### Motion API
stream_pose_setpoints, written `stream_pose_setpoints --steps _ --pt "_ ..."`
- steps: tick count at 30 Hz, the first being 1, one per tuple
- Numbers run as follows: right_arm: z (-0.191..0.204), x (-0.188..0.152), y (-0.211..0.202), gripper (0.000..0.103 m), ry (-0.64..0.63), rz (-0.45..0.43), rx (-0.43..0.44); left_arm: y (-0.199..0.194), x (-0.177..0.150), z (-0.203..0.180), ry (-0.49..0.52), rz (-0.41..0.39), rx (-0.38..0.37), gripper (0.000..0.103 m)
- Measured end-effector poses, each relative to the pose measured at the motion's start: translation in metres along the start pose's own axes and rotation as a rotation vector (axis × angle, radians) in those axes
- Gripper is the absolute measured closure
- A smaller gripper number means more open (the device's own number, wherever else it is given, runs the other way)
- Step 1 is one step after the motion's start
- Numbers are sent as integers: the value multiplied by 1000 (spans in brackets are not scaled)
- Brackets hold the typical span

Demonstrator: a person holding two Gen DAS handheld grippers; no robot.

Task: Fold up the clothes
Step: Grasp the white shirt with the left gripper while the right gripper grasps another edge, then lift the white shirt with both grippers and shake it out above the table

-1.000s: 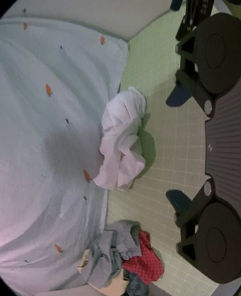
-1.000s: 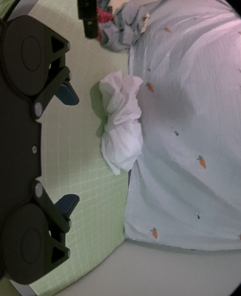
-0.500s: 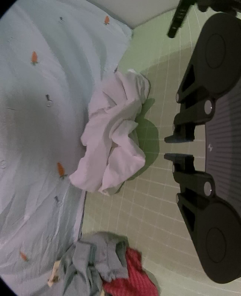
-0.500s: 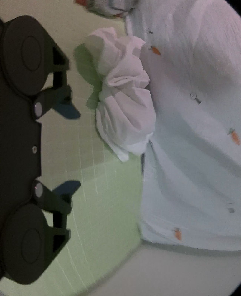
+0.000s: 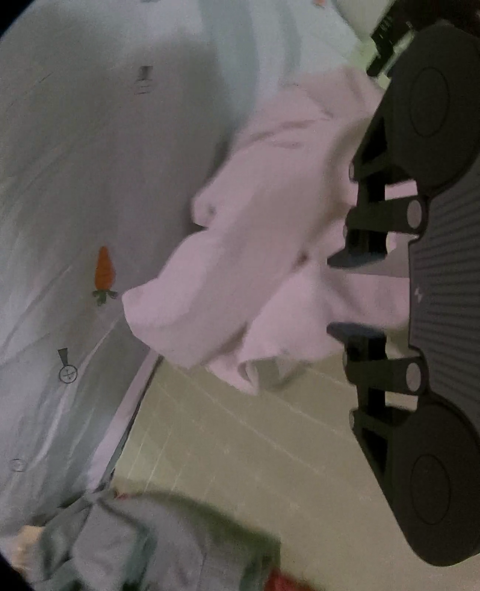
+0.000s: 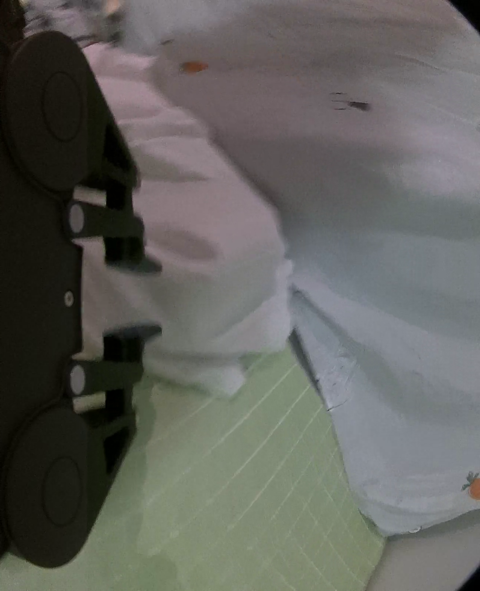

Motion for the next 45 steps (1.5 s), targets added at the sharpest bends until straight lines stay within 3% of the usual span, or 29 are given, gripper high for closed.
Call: stream_pose_setpoints --steps 1,3,5,6,7,10,12,16,20,25,30,34,39,45 --pt "5 2 5 44 -6 -23 1 9 4 1 -11 8 -12 49" --pt "14 2 24 32 -50 -11 -18 30 8 1 -31 43 -1 46" --pt "22 -2 47 32 -109 46 -68 45 7 2 -60 71 7 47" --pt "25 -5 55 40 -135 67 -91 49 5 4 -83 77 7 49" --pt "29 -6 58 59 -159 70 -103 54 3 6 -106 84 7 54" --pt "33 -7 48 94 -187 43 -94 52 -4 10 -183 81 4 91" --pt "31 -5 27 97 -158 -22 -25 42 -9 8 -197 67 3 96" --pt "24 -3 -29 98 -227 -128 -55 8 -27 -8 -152 18 49 98" --pt "0 4 -106 99 -180 -254 -59 -31 -59 -21 -133 -12 69 98" --pt "-59 4 -202 99 -163 -422 -183 -72 -120 -28 -130 -6 57 98" --pt "-139 -20 -243 99 -63 -375 -260 -98 -187 -31 -158 23 82 98" --pt "-171 -34 -252 98 -131 -289 -297 -122 -236 -37 -244 2 125 98" --pt "-190 -6 -271 98 -182 -240 -225 -152 -285 -63 -300 -37 164 98" --pt "-177 31 -303 98 -290 -309 -111 -157 -332 -91 -282 12 231 97"
Point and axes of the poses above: each gripper's, at about its wrist camera, not at the fingertips, and y roughly the way its jaws point, z to its left, x to its top, the point moved 6 cm from there along y, roughly the way its jaws point, and after that the axes turned 11 degrees about z, right-handed, at the moved point
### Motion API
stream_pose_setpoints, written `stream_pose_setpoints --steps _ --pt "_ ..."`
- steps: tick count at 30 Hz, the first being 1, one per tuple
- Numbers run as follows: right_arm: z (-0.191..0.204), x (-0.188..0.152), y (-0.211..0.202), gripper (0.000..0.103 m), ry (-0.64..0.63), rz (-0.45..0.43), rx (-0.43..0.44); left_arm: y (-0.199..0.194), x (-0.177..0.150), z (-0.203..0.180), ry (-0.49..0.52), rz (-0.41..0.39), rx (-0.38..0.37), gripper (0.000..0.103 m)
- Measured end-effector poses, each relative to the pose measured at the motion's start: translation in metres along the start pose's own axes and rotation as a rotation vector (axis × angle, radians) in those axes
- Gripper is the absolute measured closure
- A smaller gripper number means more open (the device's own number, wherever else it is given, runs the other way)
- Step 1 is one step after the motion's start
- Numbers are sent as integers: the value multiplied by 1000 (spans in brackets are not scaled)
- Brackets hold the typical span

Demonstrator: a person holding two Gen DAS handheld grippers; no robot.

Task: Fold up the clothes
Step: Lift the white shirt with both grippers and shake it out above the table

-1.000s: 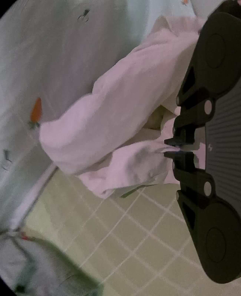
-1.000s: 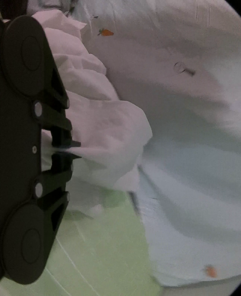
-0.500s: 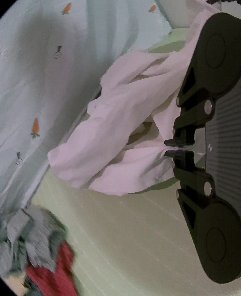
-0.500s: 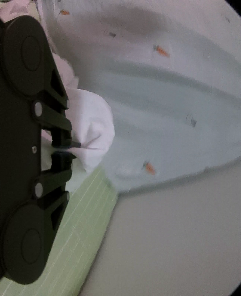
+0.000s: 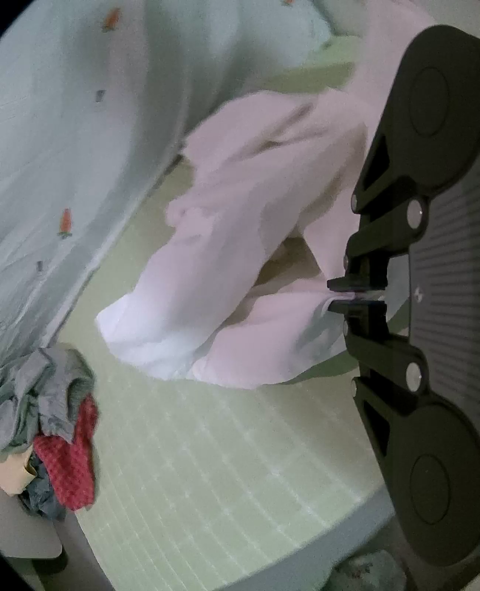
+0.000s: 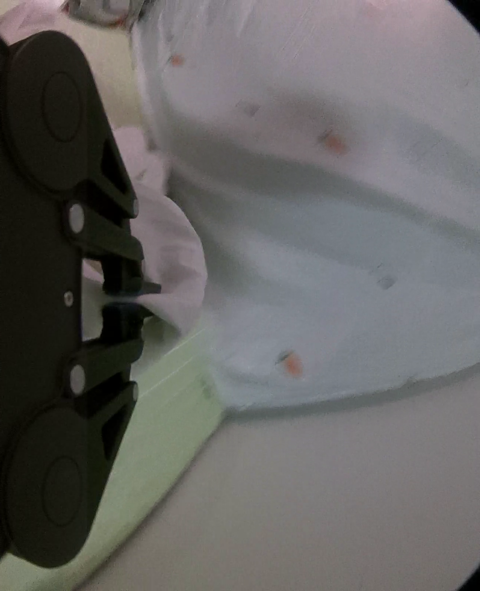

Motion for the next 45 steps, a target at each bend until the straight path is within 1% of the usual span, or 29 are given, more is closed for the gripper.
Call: stream_pose_setpoints --steps 2,3,5,6,8,10,12,14,15,16,18,20,21,23,24,25,26,30,31,32,33,35,36,37,38,40,41,44,45 --pt "1 5 -1 98 -38 -19 -1 1 -12 -3 1 21 13 95" --pt "-1 5 1 98 -50 -14 -9 2 -12 -2 -4 30 11 91" --pt "-17 -12 20 97 -30 85 -69 1 -8 -1 -8 38 7 90" --pt "-27 -24 33 95 -15 166 -114 -1 -4 -1 -5 37 1 88" --pt "-47 -51 50 92 -4 319 -211 -4 2 -3 5 34 -11 87" --pt "-58 -72 49 85 -1 399 -288 -6 7 -4 25 19 -2 87" --pt "-61 -79 40 81 33 406 -307 -7 15 -2 50 -10 37 87" --pt "-64 -84 31 74 64 405 -328 -8 23 0 58 -35 52 86" --pt "-63 -80 26 66 64 376 -346 -8 28 2 55 -42 49 82" --pt "-62 -77 20 58 56 333 -371 -7 33 4 52 -50 46 75" --pt "-57 -65 10 54 31 244 -403 -3 45 12 42 -55 43 70" --pt "-49 -49 16 51 6 194 -399 1 54 18 44 -56 58 68" --pt "-44 -43 23 48 -12 195 -388 3 58 21 43 -56 68 65" --pt "-35 -35 36 46 -50 205 -366 10 67 28 29 -55 86 61" --pt "-30 -33 42 41 -70 211 -356 15 70 33 7 -52 88 58" --pt "-25 -31 51 34 -89 218 -351 20 74 39 -25 -44 80 58" --pt "-20 -31 59 31 -108 228 -346 26 79 45 -60 -32 67 58" --pt "-9 -48 97 25 -199 321 -326 51 96 61 -160 15 0 54" --pt "-10 -55 105 22 -226 353 -332 56 101 62 -168 19 -1 52" --pt "-11 -64 112 22 -250 385 -341 61 107 63 -173 24 8 52" --pt "-12 -75 118 23 -265 422 -364 65 111 63 -167 31 22 51" --pt "-16 -84 146 28 -283 499 -428 72 121 60 -142 46 52 51" --pt "-18 -84 151 42 -276 516 -440 76 125 59 -130 53 67 51" --pt "-21 -81 153 68 -261 521 -448 79 129 58 -107 61 82 51" --pt "-23 -72 148 79 -227 494 -441 80 133 57 -76 68 95 51" --pt "-29 -53 137 92 -159 440 -427 83 136 56 -34 77 112 51" --pt "-31 -42 128 92 -131 402 -425 83 136 56 -25 82 116 50" --pt "-32 5 81 95 -90 193 -448 86 135 63 -64 101 98 50" --pt "-31 19 66 95 -46 106 -409 87 133 66 -85 110 91 50"
Point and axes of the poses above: each gripper's, at about its wrist camera, not at the fingertips, and y roughly the way its jaws point, z to its left, x to its top, the point moved 6 cm from there along y, roughly the way its jaws point, and after that the axes turned 11 degrees about z, right-handed, at the moved point
